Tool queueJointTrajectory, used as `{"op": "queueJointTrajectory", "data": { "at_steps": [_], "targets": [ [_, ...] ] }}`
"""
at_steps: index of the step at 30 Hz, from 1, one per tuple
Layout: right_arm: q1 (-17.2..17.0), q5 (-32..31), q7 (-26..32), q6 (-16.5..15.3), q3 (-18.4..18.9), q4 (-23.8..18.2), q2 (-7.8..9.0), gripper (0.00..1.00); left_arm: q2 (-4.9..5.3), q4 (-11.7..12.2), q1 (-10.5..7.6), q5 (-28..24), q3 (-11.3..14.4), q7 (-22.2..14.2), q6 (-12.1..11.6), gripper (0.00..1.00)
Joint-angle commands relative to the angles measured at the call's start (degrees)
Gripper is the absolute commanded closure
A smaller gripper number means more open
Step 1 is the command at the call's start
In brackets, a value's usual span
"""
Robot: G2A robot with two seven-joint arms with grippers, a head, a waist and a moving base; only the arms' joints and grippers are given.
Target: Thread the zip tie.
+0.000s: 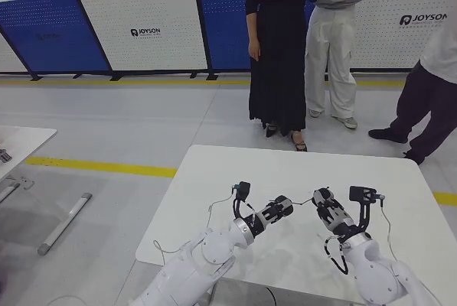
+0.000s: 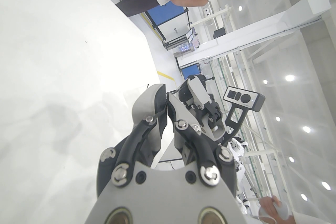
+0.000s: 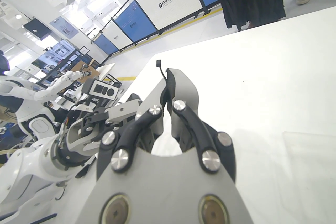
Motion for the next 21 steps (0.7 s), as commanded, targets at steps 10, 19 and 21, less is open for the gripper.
{"op": "queueJointTrajectory", "data": {
  "at_steps": [10, 19, 21],
  "targets": [
    [0.04, -0.64, 0.92, 0.12, -0.1, 0.27, -0.5, 1.0, 0.0, 0.0, 0.0, 0.0, 0.0, 0.0, 0.0, 1.0],
    [0.74, 0.49, 0.87, -1.11, -0.56, 1.63, -1.1, 1.0, 0.0, 0.0, 0.0, 0.0, 0.0, 0.0, 0.0, 1.0],
    [0.76, 0.81, 0.64, -1.4, -0.49, 1.97, -1.22, 1.0, 0.0, 0.0, 0.0, 0.0, 0.0, 0.0, 0.0, 1.0]
  ]
}}
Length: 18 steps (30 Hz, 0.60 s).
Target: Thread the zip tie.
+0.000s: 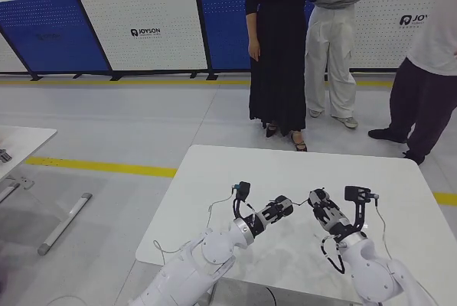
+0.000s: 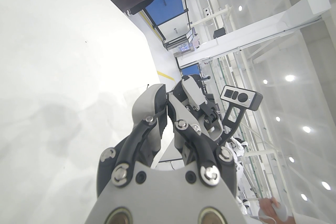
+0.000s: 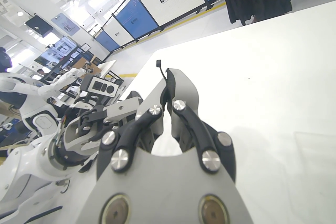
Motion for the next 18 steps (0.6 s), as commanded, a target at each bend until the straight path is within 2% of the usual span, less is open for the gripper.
{"op": "queueJointTrajectory", "data": {
  "at_steps": [1, 7, 18],
  "targets": [
    [-0.02, 0.18, -0.07, -0.2, 0.07, 0.32, -0.08, 1.0, 0.0, 0.0, 0.0, 0.0, 0.0, 0.0, 0.0, 1.0],
    [0.02, 1.21, -0.27, -1.19, 0.29, 1.2, -0.38, 1.0, -0.03, -0.05, 0.12, -0.22, 0.08, 0.09, -0.04, 1.0],
    [-0.96, 2.26, -1.44, -3.73, 1.13, 1.54, -0.73, 1.0, -0.09, 0.12, 0.44, -3.22, -0.49, -1.27, -2.32, 1.0]
  ]
}}
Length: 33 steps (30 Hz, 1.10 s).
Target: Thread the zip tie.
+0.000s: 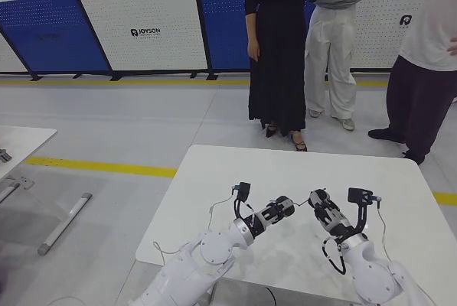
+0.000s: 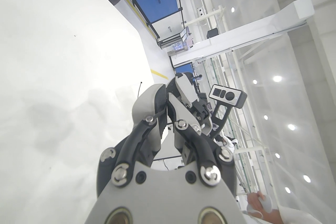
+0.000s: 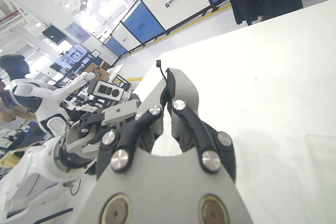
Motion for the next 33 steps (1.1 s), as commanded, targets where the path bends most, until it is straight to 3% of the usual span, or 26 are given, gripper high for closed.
{"op": "queueJointTrajectory", "data": {
  "at_steps": [1, 21, 24, 29, 33],
  "targets": [
    [-0.09, 0.39, 0.25, -0.46, 0.1, 0.09, -0.05, 1.0, 0.02, 0.05, 0.03, 0.03, -0.08, -0.08, -0.14, 1.0],
    [-1.71, -0.64, -1.34, -0.39, 1.27, -1.05, -0.62, 1.0, -0.29, 1.06, -0.5, -0.11, 0.1, 1.01, 0.39, 1.0],
    [-1.64, -1.01, -0.81, -0.49, 1.19, -1.15, -0.7, 0.96, -0.32, 1.09, -0.57, 0.02, 0.15, 0.95, 0.42, 1.0],
    [-1.52, -1.13, -0.4, -0.41, 1.33, -1.11, -0.84, 0.79, -0.36, 1.1, -0.65, 0.27, 0.22, 0.99, 0.38, 1.0],
    [-1.48, -1.28, -0.13, -0.32, 1.52, -1.06, -0.95, 0.78, -0.4, 1.11, -0.7, 0.31, 0.18, 1.1, 0.33, 1.0]
  ]
}}
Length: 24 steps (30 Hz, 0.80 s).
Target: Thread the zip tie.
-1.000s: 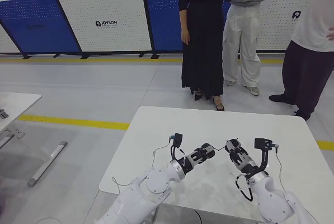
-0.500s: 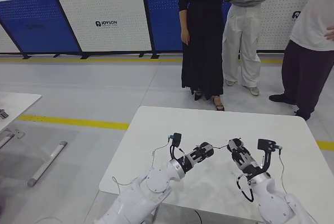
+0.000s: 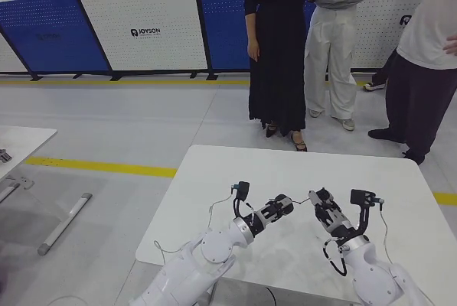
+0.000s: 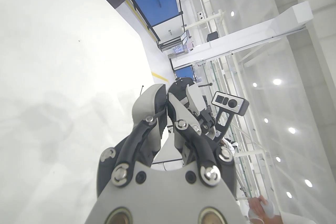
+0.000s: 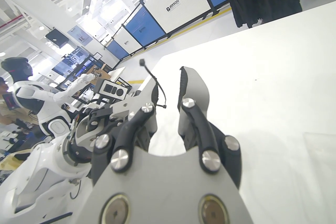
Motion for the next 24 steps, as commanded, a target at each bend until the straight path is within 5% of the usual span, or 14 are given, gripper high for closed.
{"op": "queueJointTrajectory", "data": {
  "at_steps": [1, 12, 18, 24],
  "targets": [
    [0.01, -0.01, 0.09, -0.02, 0.06, 0.03, -0.05, 0.8, -0.02, 0.02, -0.03, 0.01, -0.02, 0.05, -0.01, 1.0],
    [0.15, -1.77, 1.91, -0.91, -0.38, 0.26, -0.25, 0.76, -0.2, 0.37, -0.36, 0.45, 0.17, 0.75, 0.12, 1.0],
    [-0.03, -2.1, 1.81, -1.18, -0.24, 0.28, -0.38, 0.99, -0.28, 0.39, -0.31, 0.75, 0.18, 1.36, -0.03, 1.0],
    [-0.21, -2.27, 1.99, -1.29, 0.05, 0.31, -0.48, 1.0, -0.32, 0.43, -0.28, 0.86, 0.14, 1.19, -0.07, 1.0]
  ]
}}
